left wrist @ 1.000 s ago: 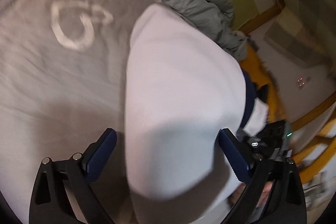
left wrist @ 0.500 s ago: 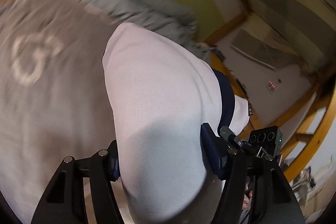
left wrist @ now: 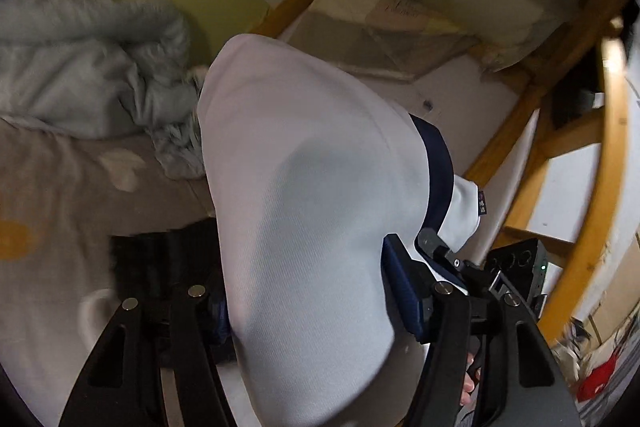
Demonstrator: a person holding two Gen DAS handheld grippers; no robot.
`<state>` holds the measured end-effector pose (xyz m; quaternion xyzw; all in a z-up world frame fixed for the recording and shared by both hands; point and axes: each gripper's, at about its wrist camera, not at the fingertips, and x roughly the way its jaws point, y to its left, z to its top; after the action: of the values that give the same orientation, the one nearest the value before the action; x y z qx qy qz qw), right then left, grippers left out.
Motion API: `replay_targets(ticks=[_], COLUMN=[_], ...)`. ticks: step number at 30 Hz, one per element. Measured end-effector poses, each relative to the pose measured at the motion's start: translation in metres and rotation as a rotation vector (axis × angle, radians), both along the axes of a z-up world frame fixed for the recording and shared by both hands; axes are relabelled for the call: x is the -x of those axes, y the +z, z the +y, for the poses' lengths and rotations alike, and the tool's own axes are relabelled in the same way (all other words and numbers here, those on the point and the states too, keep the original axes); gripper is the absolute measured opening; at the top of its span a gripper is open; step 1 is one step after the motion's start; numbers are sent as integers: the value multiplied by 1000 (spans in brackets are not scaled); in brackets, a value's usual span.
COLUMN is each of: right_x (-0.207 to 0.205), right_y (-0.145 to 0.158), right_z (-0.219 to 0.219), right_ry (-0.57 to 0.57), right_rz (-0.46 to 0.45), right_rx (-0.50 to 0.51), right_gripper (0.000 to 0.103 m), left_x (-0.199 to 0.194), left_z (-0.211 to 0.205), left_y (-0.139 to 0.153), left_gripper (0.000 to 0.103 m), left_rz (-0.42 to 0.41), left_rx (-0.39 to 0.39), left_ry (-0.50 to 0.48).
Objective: Fold large clothes
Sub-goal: 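Grasp the folded bundle with both tools and lift it toward the black jacket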
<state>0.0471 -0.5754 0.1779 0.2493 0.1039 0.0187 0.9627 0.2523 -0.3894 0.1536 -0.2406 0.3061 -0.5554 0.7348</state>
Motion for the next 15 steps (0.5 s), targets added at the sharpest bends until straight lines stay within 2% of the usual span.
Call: replay_targets(ticks=[3,6,7,8,9,11,12,15], right_x=[-21,-61,-76,-87,-93,-93,-92,-95], right_y=[-28,-94,-116,-139,-157,-179,-184,-180], right_z=[-50,-92,-102,-110,-115,-122,-123,-116], right_ry=[-76,-131,-149,-153,-143,-129,-132,-161], right_rz=[49,179,235,263,241,195,193,264], right_rx=[-37,-97,-107,-106,-105,-171,-186,-117], right_gripper=[43,43,43,44,45,48,49,51], left_x=[-22,-53,-61,-65,-69,-73,-69,-71], left_z=[-51,-82,-89,-90,-89,-90,-94,-98], left_y=[-47,-109,-132,-142,-151,-162,-165,-171], left_gripper=[66,66,66,67,69,70,70,73], left_rz=[75,152,119,87,88,97,87,85], left_rx=[-68,-179,-200,-200,-192,-185,-193,-196], left_ry=[9,61,93,99,91,63,63,59])
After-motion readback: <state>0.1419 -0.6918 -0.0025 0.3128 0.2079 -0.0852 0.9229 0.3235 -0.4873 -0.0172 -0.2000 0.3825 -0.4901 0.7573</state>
